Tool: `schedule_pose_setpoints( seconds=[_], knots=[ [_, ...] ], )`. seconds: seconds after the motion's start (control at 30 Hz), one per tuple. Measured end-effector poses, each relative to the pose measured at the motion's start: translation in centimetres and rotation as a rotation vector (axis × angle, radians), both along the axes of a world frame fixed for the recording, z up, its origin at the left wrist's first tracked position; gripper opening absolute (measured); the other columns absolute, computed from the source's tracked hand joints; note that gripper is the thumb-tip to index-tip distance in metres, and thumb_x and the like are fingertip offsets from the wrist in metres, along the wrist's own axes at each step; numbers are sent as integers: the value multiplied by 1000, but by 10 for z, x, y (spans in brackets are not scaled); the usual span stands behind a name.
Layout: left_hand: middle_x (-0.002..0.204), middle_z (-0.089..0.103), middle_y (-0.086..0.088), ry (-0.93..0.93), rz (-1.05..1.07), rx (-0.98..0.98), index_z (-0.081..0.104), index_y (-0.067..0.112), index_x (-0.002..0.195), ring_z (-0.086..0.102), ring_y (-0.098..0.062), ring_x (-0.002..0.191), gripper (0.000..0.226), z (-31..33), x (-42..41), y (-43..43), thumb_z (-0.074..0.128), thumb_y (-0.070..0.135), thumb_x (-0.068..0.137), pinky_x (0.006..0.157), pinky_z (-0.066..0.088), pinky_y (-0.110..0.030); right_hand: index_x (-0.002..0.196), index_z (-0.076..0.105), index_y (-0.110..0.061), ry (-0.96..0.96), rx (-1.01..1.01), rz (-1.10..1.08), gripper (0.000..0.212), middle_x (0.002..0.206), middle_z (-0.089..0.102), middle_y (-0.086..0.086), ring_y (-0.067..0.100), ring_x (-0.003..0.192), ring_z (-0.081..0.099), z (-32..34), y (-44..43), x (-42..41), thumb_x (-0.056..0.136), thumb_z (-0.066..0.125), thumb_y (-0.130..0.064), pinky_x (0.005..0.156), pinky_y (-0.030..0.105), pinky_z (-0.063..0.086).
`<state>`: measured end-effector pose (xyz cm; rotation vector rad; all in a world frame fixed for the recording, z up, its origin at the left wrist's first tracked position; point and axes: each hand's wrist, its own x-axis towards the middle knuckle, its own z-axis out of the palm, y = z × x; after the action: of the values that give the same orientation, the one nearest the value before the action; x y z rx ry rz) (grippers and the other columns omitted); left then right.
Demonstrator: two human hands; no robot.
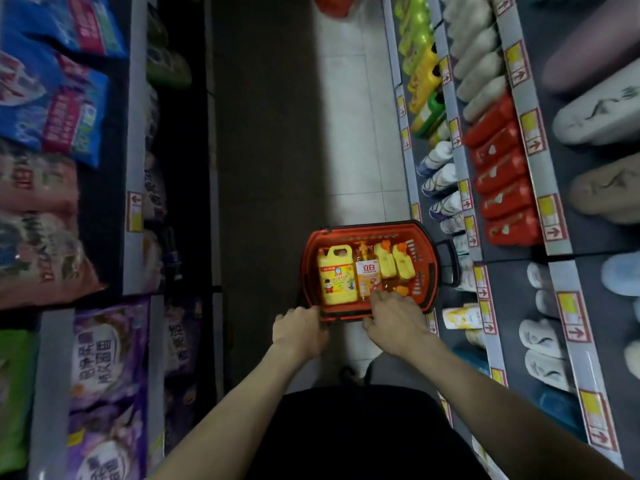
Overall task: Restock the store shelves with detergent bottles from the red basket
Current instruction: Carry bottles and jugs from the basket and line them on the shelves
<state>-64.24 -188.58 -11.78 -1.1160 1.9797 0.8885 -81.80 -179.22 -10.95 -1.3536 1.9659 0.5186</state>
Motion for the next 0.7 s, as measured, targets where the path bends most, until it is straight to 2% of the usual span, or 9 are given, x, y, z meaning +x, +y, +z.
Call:
schedule_pose_setpoints(
  seconds=[0.17, 0.3, 0.4, 0.6, 0.7],
  knots=[
    [123, 71, -7, -46, -9, 76, 65, 22, 124, 67, -32, 115, 32, -36, -16, -32, 51, 40, 101, 102, 49, -45, 146, 51, -10, -37, 60, 0, 53, 145, 58, 13, 34, 134, 53, -30, -30, -14, 103, 46, -40, 108, 44, 46],
    [126, 70, -6, -85, 20, 102, 64, 23, 128, 65, -31, 118, 35, -83, -36, -48, 47, 38, 101, 100, 50, -44, 150, 48, -10, -56, 92, 30, 55, 150, 55, 12, 32, 137, 51, -69, -43, -38, 102, 46, -36, 110, 43, 45],
    [128, 68, -7, -111, 19, 110, 62, 21, 131, 64, -31, 121, 36, -124, -55, -55, 47, 37, 102, 100, 48, -43, 153, 46, -12, -57, 127, 40, 56, 148, 57, 12, 32, 136, 52, -107, -50, -64, 102, 48, -35, 113, 41, 43],
    [131, 67, -7, -165, 49, 62, 59, 18, 132, 64, -31, 123, 35, -211, -87, -48, 51, 29, 101, 98, 48, -41, 143, 51, -14, -105, 192, 39, 48, 140, 60, 11, 32, 130, 55, -200, -55, -94, 99, 51, -33, 109, 43, 47],
    [138, 60, -12, -151, 125, 88, 53, 11, 140, 56, -33, 131, 43, -259, -98, -37, 54, 32, 102, 101, 50, -45, 145, 49, -12, -123, 219, 87, 51, 141, 59, 12, 32, 131, 54, -250, -55, -100, 99, 51, -35, 110, 43, 45]
  ],
)
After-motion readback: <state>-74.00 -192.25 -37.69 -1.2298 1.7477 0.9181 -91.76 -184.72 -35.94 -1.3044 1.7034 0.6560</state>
